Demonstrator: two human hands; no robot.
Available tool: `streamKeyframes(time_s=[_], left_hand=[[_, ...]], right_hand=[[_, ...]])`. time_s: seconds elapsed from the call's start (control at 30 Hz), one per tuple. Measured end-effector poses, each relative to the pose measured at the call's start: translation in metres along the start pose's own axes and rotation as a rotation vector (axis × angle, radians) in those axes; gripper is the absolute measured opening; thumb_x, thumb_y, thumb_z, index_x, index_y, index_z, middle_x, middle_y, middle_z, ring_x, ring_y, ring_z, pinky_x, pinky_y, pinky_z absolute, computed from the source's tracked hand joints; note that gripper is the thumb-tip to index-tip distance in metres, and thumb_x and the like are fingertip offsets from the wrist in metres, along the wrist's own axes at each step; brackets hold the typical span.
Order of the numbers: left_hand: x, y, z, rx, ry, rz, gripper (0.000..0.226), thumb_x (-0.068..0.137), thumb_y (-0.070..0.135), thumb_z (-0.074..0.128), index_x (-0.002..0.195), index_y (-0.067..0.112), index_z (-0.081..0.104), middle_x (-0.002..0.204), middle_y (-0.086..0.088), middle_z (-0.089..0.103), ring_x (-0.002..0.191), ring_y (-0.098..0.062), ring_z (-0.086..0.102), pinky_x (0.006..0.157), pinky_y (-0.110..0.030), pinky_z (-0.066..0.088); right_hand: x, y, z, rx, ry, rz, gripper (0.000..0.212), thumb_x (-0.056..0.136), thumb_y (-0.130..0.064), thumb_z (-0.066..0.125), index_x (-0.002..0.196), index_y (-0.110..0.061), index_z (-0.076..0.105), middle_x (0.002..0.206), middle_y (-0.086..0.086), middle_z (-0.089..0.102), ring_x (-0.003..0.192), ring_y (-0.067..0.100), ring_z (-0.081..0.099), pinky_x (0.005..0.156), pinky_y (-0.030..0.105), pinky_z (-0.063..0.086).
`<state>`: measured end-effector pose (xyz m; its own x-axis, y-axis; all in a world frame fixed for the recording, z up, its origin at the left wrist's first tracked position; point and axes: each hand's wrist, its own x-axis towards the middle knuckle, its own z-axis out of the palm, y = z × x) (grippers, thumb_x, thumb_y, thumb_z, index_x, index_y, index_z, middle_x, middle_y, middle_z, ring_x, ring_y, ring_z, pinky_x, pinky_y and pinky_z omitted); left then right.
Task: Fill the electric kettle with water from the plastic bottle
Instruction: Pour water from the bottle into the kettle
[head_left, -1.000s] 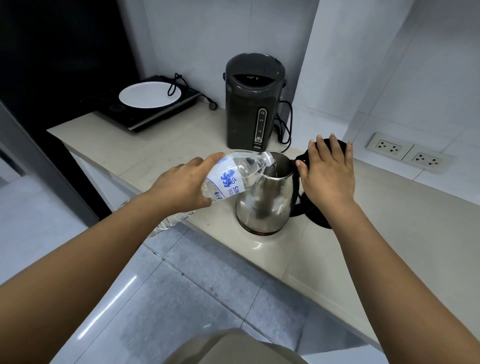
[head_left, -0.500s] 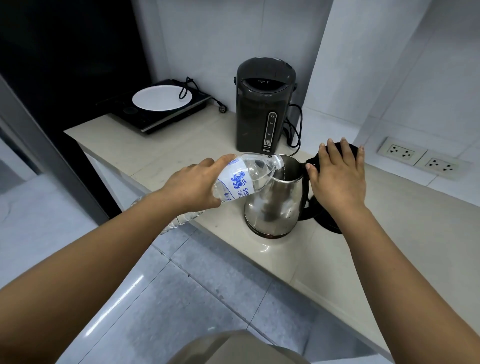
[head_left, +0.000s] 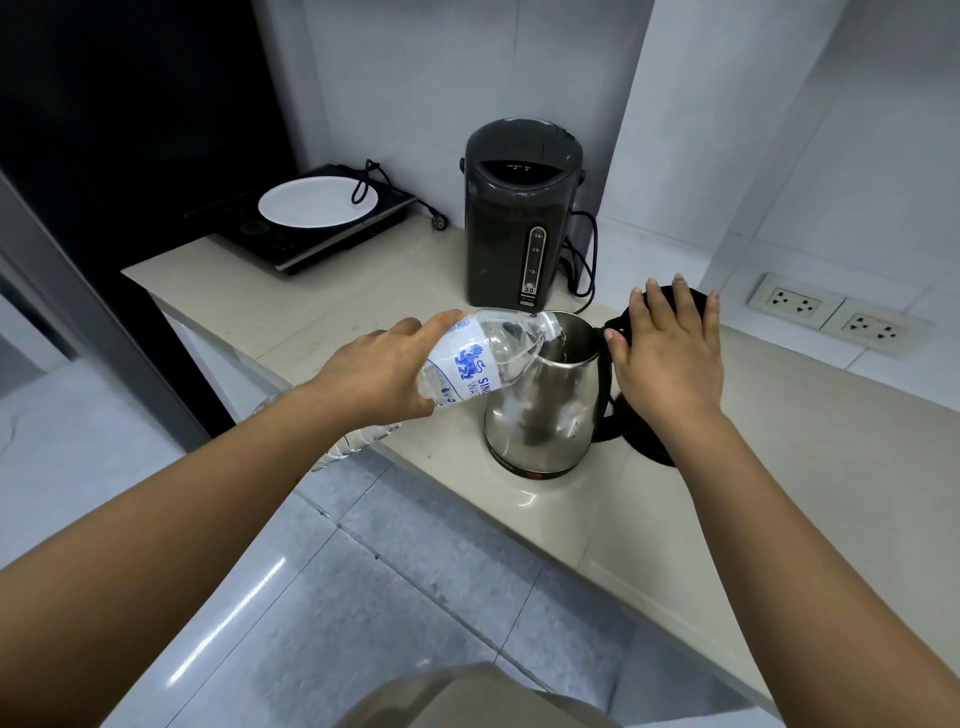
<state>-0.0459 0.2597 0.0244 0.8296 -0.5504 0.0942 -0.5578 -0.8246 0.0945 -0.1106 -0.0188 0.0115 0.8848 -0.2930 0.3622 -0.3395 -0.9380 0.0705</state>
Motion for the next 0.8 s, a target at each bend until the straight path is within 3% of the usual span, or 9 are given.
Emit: streamKeyframes(time_s=[0.43, 0.8], left_hand=[[0.0014, -0.0016, -0.0002, 0.03, 0.012, -0.002, 0.098, 0.073, 0.04, 0.073, 0.146, 0.046, 0.007, 0.123, 0.001, 0.05, 0.103, -0.031, 0.058, 0.071, -0.033, 0.042], [0.003, 0.0008, -0.0016, 0.031, -0.016, 0.001, 0.098, 0.074, 0.04, 0.071, 0.146, 0.047, 0.006, 0.123, 0.0, 0.05, 0.104, -0.033, 0.058, 0.078, -0.037, 0.046]], right_hand=[[-0.0005, -0.0005, -0.0004, 0.009, 0.006, 0.001, 0.06, 0.099, -0.045, 0.03, 0.148, -0.01, 0.031, 0.158, 0.007, 0.027, 0.149, 0.026, 0.006, 0.119, 0.047, -0.009], [-0.0001, 0.0002, 0.002, 0.019, 0.02, 0.001, 0.06, 0.099, -0.044, 0.033, 0.147, -0.01, 0.033, 0.157, 0.007, 0.028, 0.149, 0.026, 0.009, 0.12, 0.047, -0.007]])
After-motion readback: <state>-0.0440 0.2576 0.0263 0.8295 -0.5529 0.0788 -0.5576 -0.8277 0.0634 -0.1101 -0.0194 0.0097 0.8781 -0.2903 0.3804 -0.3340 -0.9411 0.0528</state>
